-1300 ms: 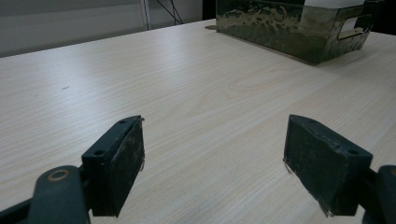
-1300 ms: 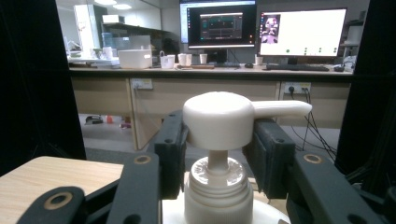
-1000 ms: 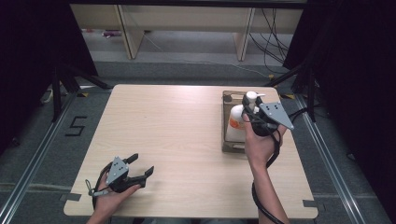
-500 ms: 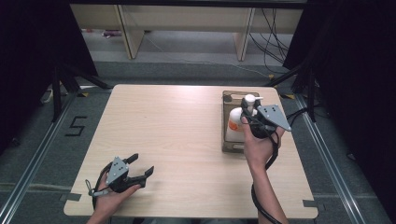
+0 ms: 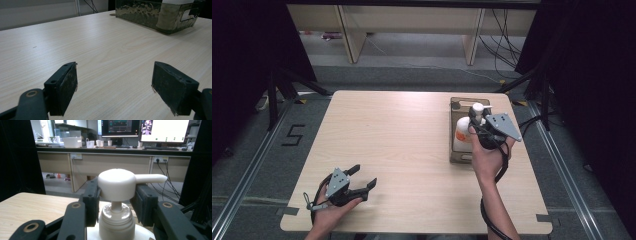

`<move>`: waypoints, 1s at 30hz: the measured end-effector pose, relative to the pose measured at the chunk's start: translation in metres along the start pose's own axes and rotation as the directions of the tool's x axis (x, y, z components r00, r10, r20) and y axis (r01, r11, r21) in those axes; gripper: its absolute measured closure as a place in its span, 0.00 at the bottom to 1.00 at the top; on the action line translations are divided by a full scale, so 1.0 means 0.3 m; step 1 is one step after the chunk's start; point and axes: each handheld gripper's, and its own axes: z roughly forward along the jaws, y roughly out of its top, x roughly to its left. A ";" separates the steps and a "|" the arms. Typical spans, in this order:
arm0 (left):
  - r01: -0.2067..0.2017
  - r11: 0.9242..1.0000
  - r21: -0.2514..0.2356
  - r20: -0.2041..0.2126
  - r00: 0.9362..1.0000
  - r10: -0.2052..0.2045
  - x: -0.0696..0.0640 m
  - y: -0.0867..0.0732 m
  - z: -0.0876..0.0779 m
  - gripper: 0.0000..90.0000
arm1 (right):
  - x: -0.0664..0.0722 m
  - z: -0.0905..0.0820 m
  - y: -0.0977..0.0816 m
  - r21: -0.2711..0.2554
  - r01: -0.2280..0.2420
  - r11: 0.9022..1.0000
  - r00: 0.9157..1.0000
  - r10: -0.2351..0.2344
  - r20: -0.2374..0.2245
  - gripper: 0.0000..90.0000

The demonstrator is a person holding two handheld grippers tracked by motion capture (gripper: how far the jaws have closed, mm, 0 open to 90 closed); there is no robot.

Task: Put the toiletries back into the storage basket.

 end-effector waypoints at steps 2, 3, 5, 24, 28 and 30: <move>-0.001 1.000 0.001 0.000 1.000 0.001 0.000 0.000 0.000 0.22 | 0.001 0.003 -0.004 -0.005 0.002 1.000 1.000 -0.002 -0.002 0.67; -0.002 1.000 0.001 0.001 1.000 0.002 0.000 0.000 0.000 0.22 | 0.002 0.003 -0.005 -0.003 0.000 1.000 1.000 0.000 -0.003 0.67; -0.001 1.000 0.001 0.000 1.000 0.001 0.000 0.000 0.000 0.22 | 0.000 0.003 -0.006 -0.005 0.008 1.000 1.000 -0.008 -0.001 0.67; -0.002 1.000 -0.001 0.003 1.000 0.002 -0.003 0.000 0.001 0.22 | 0.012 -0.010 -0.012 0.005 0.015 1.000 1.000 -0.015 -0.006 0.66; -0.003 1.000 0.000 0.003 1.000 0.003 -0.003 0.000 0.001 0.22 | 0.009 -0.018 -0.015 0.009 0.021 1.000 1.000 -0.021 0.001 0.66; -0.004 1.000 0.000 0.004 1.000 0.004 -0.004 0.000 0.002 0.22 | 0.004 -0.023 -0.017 0.000 0.028 1.000 1.000 -0.028 0.006 0.65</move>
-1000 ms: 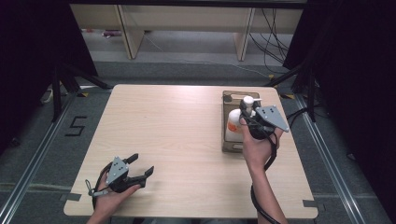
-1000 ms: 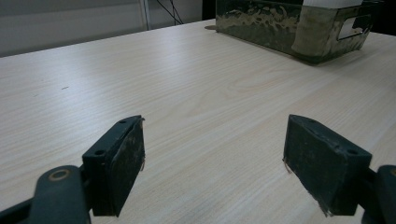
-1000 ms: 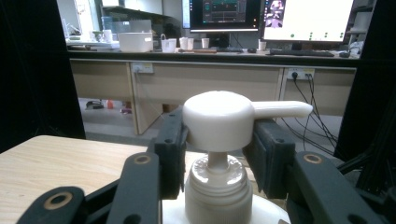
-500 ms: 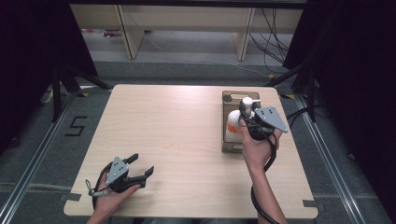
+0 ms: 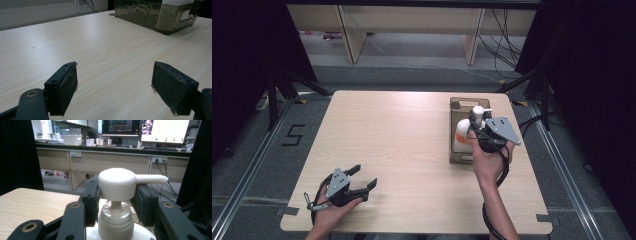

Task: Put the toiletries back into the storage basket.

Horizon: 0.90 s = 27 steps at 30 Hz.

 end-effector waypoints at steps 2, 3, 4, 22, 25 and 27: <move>-0.002 1.000 0.002 0.000 1.000 0.002 0.000 0.000 0.000 0.22 | 0.000 0.000 0.000 0.000 0.006 1.000 1.000 -0.006 -0.004 0.64; -0.006 1.000 0.004 0.001 1.000 0.006 0.000 0.001 0.000 0.22 | -0.001 0.000 0.001 -0.001 0.020 1.000 1.000 -0.020 -0.005 0.61; -0.006 1.000 0.004 0.001 1.000 0.006 0.000 0.001 0.000 0.22 | -0.001 0.000 0.001 -0.001 0.020 1.000 1.000 -0.020 -0.005 0.61; -0.004 1.000 0.002 0.000 1.000 0.004 -0.001 0.000 0.000 0.22 | 0.015 -0.027 0.008 0.046 0.052 0.998 0.998 -0.049 -0.047 0.38; -0.001 1.000 0.002 -0.002 1.000 0.001 -0.001 0.000 0.000 0.22 | 0.014 -0.045 0.001 0.070 0.026 0.997 0.998 -0.021 -0.063 0.37; -0.004 1.000 0.003 -0.002 1.000 0.004 -0.001 0.000 -0.001 0.22 | 0.007 -0.053 -0.001 0.070 0.038 0.997 0.997 -0.033 -0.070 0.37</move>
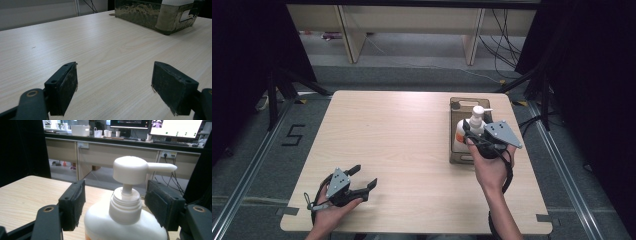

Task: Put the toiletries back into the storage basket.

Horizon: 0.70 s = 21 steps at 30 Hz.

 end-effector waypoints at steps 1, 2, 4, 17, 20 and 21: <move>0.000 1.000 -0.001 0.000 1.000 0.000 0.000 0.000 0.000 0.22 | -0.002 -0.005 -0.001 -0.001 0.000 1.000 1.000 0.000 -0.001 0.37; 0.000 1.000 -0.001 0.000 1.000 0.000 0.000 0.000 0.000 0.22 | -0.002 -0.005 -0.001 -0.001 0.000 1.000 1.000 0.000 -0.001 0.37; 0.005 1.000 -0.003 -0.001 1.000 -0.005 0.000 0.000 0.001 0.22 | -0.010 -0.019 -0.006 0.003 0.009 1.000 1.000 -0.008 -0.010 0.37; -0.007 1.000 -0.019 0.010 1.000 0.007 0.001 0.000 0.008 0.23 | -0.043 -0.086 -0.047 0.037 -0.003 0.999 1.000 0.003 -0.022 0.37; -0.005 1.000 -0.018 0.009 1.000 0.005 -0.001 0.000 0.009 0.23 | -0.061 -0.104 -0.071 0.042 -0.008 0.999 1.000 0.009 -0.013 0.37; -0.005 1.000 -0.018 0.009 1.000 0.005 -0.001 0.000 0.009 0.23 | -0.061 -0.104 -0.071 0.042 -0.008 0.999 1.000 0.009 -0.013 0.37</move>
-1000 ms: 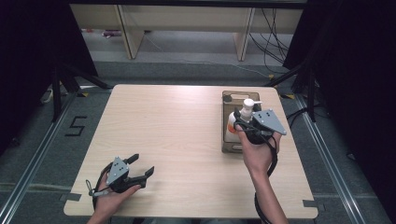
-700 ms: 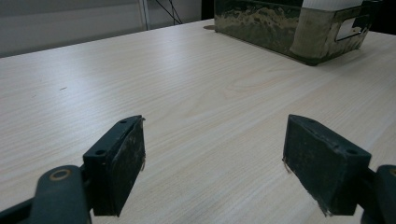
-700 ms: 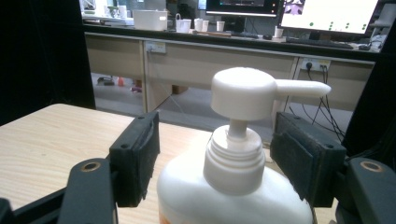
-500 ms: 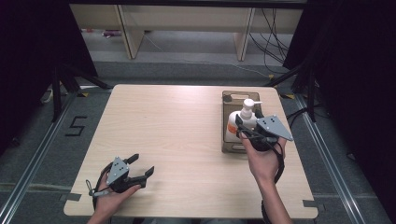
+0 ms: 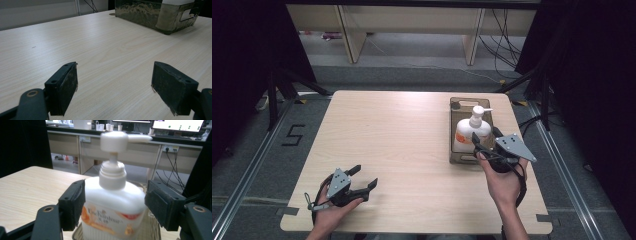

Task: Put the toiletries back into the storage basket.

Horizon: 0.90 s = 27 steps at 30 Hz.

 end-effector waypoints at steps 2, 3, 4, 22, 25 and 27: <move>0.001 1.000 -0.001 0.000 1.000 -0.001 0.000 0.000 0.000 0.23 | -0.009 -0.009 -0.012 0.011 -0.009 1.000 1.000 0.009 0.004 0.37; 0.000 1.000 -0.001 0.000 1.000 0.000 0.000 0.000 0.000 0.23 | -0.018 -0.015 -0.025 0.008 -0.017 1.000 1.000 0.017 0.001 0.37; 0.000 1.000 -0.001 0.000 1.000 0.000 0.000 0.000 0.000 0.23 | -0.018 -0.015 -0.025 0.008 -0.017 1.000 1.000 0.017 0.001 0.37; 0.001 1.000 -0.002 -0.001 1.000 -0.001 0.000 0.000 0.000 0.23 | -0.116 -0.073 -0.200 0.103 -0.059 0.993 0.997 0.054 0.057 0.36; 0.001 1.000 -0.001 -0.002 1.000 -0.001 0.000 0.000 0.000 0.23 | -0.146 -0.076 -0.255 0.115 -0.065 0.991 0.996 0.057 0.075 0.36; -0.001 1.000 0.007 -0.007 1.000 0.001 -0.002 0.001 -0.002 0.23 | -0.160 -0.081 -0.278 0.122 -0.064 0.990 0.994 0.053 0.093 0.36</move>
